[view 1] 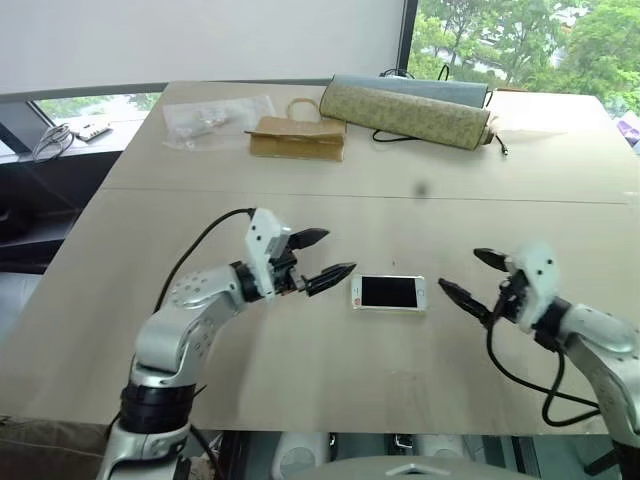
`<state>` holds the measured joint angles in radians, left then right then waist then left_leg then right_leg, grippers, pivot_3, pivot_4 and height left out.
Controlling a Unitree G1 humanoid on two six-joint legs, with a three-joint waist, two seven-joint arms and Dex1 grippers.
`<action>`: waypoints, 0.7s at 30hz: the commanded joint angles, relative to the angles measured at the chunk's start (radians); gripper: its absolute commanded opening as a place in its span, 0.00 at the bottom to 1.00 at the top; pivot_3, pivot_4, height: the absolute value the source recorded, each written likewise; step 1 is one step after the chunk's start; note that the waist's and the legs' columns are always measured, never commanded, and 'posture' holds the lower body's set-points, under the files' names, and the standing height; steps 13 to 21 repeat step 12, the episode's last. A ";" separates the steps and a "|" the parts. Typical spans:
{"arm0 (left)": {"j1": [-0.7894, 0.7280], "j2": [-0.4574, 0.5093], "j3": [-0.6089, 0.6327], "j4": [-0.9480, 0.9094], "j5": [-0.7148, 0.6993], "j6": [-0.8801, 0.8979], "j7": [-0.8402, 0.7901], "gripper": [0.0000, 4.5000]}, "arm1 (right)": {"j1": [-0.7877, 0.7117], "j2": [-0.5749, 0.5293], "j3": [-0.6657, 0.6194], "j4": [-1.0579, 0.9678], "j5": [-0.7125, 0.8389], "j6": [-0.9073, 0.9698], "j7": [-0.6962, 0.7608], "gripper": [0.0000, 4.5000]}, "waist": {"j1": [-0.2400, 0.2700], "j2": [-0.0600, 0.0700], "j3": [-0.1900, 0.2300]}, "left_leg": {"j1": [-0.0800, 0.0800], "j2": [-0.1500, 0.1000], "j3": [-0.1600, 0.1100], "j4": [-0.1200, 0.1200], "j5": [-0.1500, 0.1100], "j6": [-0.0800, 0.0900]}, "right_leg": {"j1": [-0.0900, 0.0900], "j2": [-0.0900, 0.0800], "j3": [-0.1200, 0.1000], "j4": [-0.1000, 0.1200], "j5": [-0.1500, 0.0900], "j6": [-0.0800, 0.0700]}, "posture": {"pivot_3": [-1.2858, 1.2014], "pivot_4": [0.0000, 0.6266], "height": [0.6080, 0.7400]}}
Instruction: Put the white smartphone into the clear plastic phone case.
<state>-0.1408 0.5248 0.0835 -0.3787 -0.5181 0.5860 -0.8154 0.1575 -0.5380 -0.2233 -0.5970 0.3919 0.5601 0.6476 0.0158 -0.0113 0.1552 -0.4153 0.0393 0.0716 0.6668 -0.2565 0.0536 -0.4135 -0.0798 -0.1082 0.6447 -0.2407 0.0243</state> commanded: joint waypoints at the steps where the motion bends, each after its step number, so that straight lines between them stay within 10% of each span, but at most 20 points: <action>1: 0.071 0.035 0.061 -0.081 -0.035 -0.011 -0.002 0.98 | 0.083 -0.016 -0.083 -0.080 0.027 -0.043 0.015 1.00 | 0.000 0.001 0.001 | 0.000 0.000 0.000 0.000 0.000 0.000 | 0.000 0.000 0.000 0.000 0.000 0.000 | 0.52 0.24 1.00; 21: 0.220 0.091 0.154 -0.080 -0.074 -0.023 0.000 0.98 | 0.259 -0.047 -0.200 -0.068 0.002 -0.153 0.030 1.00 | 0.000 0.002 0.001 | 0.001 0.000 0.000 0.001 0.000 0.000 | 0.000 -0.004 0.001 0.000 -0.001 -0.005 | 0.52 0.24 1.00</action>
